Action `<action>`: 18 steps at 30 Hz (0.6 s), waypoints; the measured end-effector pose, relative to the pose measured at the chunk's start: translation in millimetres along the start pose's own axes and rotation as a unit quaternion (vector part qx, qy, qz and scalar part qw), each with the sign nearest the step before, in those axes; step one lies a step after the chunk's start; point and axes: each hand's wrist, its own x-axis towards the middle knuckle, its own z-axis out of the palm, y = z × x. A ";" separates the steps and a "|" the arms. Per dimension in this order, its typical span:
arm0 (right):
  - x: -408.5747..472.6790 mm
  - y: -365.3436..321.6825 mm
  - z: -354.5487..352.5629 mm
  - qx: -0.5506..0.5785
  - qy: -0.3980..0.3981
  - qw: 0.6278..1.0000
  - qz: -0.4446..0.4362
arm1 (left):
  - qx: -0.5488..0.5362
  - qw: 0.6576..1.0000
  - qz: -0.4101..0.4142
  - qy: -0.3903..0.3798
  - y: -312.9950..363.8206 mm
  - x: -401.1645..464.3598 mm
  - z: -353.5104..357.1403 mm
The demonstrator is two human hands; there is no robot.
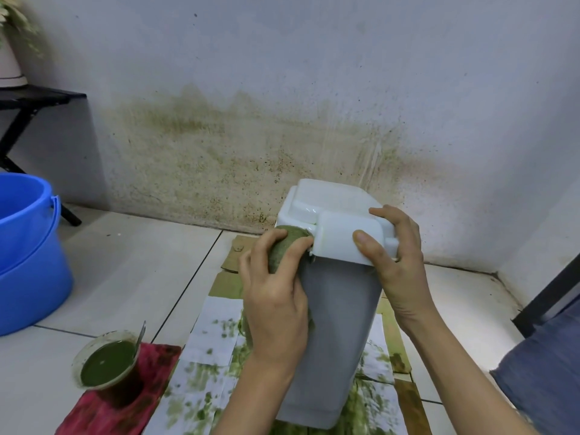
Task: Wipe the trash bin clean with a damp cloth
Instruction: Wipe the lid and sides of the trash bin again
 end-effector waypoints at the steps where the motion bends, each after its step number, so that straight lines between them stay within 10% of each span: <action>1: -0.6 1.0 -0.6 -0.001 0.000 1.000 -0.001 | 0.009 1.000 0.009 -0.011 1.3 1.0 -1.4; 18: -13.5 -2.9 3.7 -0.012 0.001 1.000 -0.007 | 0.074 0.996 0.009 -0.057 -4.3 12.0 -25.0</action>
